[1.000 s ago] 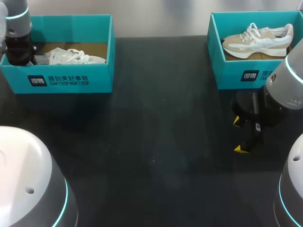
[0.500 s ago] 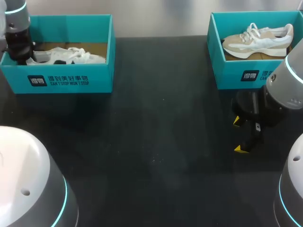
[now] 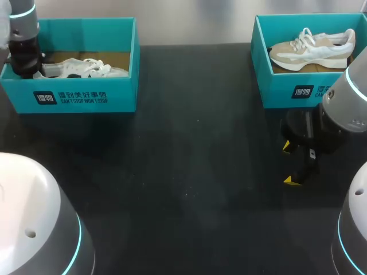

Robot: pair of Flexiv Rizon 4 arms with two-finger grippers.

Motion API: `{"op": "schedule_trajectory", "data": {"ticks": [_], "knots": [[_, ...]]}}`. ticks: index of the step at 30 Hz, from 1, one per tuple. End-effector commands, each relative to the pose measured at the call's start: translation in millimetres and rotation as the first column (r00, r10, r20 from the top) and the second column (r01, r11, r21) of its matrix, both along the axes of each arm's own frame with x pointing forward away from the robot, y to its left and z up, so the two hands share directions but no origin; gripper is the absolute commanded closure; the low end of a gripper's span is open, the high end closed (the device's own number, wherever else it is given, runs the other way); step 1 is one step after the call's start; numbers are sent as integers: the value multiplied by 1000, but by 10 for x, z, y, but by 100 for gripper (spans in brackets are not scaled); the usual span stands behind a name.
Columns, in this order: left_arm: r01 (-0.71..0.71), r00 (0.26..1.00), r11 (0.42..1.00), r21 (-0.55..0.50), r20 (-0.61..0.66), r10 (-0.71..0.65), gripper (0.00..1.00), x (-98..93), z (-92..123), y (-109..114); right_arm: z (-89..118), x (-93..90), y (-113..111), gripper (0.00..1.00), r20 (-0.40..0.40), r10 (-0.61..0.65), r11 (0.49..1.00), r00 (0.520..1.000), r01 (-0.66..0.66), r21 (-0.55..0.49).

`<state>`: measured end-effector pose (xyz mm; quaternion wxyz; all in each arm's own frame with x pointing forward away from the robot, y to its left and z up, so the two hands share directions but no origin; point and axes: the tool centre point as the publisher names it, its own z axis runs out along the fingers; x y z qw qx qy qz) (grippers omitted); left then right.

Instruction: Take the shoe out of the shoebox, open the shoe tongue, remove and reinsert the insole, then place the shoe into the shoebox

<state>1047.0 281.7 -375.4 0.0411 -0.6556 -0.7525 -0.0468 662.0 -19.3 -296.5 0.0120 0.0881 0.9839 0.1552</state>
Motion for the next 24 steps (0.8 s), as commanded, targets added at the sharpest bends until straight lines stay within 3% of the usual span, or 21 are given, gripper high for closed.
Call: {"op": "schedule_trajectory", "data": {"ticks": [1, 13, 16, 18, 19, 20, 21, 24], "knots": [[21, 1000, 1000, 3, -9, -21, 100, -9, -36, -8, -6, -10, 5, 0, 2, -2, 1000, 1000, 2, -3], [54, 998, 998, -36, -24, -55, 100, -45, -89, -20, -6, -10, 5, 0, 2, -2, 1000, 1000, 2, -3], [57, 998, 998, -41, -22, -58, 61, -52, -73, -33, -6, -10, 5, 0, 2, -2, 1000, 1000, 2, -3], [55, 998, 997, -46, -18, -56, 51, -49, -49, -37, -6, -10, 5, 0, 2, -2, 1000, 1000, 2, -3], [50, 999, 998, -46, -12, -51, 30, -45, -35, -38, -6, -10, 5, 0, 2, -2, 1000, 1000, 2, -3], [48, 999, 998, -46, -8, -49, 16, -40, -26, -41, -6, -10, 5, 0, 2, -2, 1000, 1000, 2, -3], [47, 999, 998, -47, -3, -47, 10, -32, -6, -46, -6, -10, 5, 0, 2, -2, 1000, 1000, 2, -3], [47, 999, 997, -54, 9, -46, 9, -9, 48, -70, -6, -10, 5, 0, 2, -2, 1000, 1000, 2, -3]]}}
